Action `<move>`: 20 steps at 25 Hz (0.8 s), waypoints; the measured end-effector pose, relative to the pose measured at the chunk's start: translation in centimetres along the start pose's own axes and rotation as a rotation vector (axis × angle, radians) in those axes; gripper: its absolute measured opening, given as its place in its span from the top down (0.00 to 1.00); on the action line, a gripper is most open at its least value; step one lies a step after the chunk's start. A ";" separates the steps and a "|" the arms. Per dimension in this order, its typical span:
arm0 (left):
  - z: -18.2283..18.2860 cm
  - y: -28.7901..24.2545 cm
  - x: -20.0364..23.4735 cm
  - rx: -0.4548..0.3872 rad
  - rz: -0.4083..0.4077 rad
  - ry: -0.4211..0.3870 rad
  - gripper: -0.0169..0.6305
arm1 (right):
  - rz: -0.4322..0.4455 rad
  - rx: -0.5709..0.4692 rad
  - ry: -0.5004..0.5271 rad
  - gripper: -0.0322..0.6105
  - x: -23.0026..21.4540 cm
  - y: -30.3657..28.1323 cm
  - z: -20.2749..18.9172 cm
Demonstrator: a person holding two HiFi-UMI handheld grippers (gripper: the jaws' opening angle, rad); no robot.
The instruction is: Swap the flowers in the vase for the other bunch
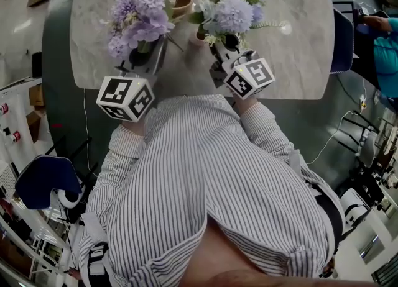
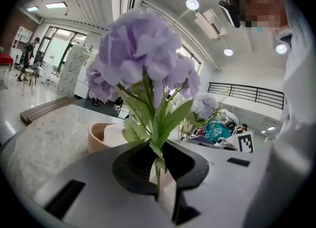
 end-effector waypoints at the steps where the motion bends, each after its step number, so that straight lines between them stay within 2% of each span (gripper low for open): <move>1: -0.2 0.0 0.0 0.003 -0.001 0.001 0.90 | 0.000 0.010 0.000 0.91 0.1 0.0 -0.1; 15: -1.4 -0.6 -0.1 0.041 -0.017 0.004 0.90 | -0.028 0.126 -0.020 0.91 -0.5 0.5 -1.8; 20: -1.9 -0.9 -0.2 0.057 -0.024 0.008 0.90 | -0.022 0.135 -0.018 0.87 -0.3 0.7 -2.1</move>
Point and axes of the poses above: the fingertips, and each gripper's own axes: y backward along the fingers, x to its left, z out of its top, the point moved 9 cm from there along y, backward along the fingers
